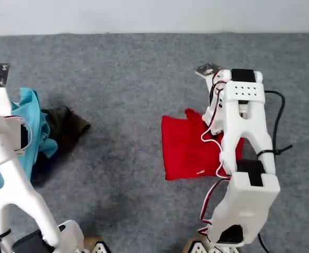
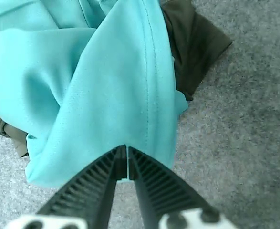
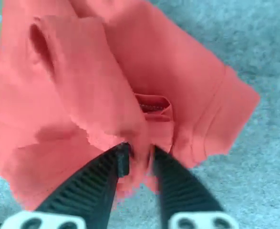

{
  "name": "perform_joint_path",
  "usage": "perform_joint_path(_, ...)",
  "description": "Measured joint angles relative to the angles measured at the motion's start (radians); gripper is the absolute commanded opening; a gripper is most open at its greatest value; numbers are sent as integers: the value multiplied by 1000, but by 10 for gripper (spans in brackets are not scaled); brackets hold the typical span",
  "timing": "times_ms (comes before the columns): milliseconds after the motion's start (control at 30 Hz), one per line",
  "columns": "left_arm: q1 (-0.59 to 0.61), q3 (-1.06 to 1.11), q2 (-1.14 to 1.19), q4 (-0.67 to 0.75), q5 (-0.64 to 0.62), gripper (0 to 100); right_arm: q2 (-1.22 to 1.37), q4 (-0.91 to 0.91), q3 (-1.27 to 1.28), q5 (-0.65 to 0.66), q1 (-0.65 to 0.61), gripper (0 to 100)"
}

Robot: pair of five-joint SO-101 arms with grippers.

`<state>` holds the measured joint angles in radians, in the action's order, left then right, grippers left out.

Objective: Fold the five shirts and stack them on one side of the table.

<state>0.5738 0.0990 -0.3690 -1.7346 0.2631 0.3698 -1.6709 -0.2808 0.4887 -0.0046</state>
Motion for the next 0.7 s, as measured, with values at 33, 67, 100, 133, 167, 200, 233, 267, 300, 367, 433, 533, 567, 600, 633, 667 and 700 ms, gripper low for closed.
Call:
perform_joint_path(33, 0, 0, 0, 0, 0, 15, 0, -9, -25, 0, 0, 272)
perform_joint_path(67, 0, 0, 0, 0, 0, 15, 0, -28, -54, -2, 0, 269)
perform_joint_path(100, 0, 0, 0, 0, 0, 15, 0, -49, -92, -3, 0, 262)
perform_joint_path(133, 0, 0, 0, 0, 0, 15, 0, -72, -130, -5, 0, 251)
perform_joint_path(167, 0, 0, 0, 0, 0, 15, 0, -83, -170, -6, 0, 230)
perform_joint_path(200, 0, 0, 0, 0, 0, 15, 0, -84, -209, -8, 0, 203)
perform_joint_path(233, 0, 0, 0, 0, 0, 15, -2, -84, -238, -8, 0, 167)
perform_joint_path(267, 0, 0, 0, 0, 0, 15, -9, -84, -253, -8, 0, 122)
perform_joint_path(300, 0, 0, 0, 0, 0, 15, -18, -84, -261, -8, 0, 71)
perform_joint_path(367, 0, 0, 0, 0, 0, 15, -41, -84, -267, -9, -14, 2)
perform_joint_path(433, 0, 0, 0, 0, 0, 15, -60, -84, -269, -9, -52, 30)
perform_joint_path(533, 0, 0, 0, 0, 0, 15, -68, -84, -226, -11, -127, 9)
perform_joint_path(567, 0, 0, 0, 0, 0, 15, -68, -84, -201, -11, -146, 11)
perform_joint_path(600, 0, 0, 0, 0, 0, 15, -61, -84, -181, -11, -163, 10)
perform_joint_path(633, 0, 0, 0, 0, 0, 15, -46, -84, -173, -11, -175, 10)
perform_joint_path(667, 0, 0, 0, 0, 0, 15, -25, -84, -170, -11, -184, 9)
perform_joint_path(700, 0, 0, 0, 0, 0, 15, 5, -84, -170, -11, -187, 9)
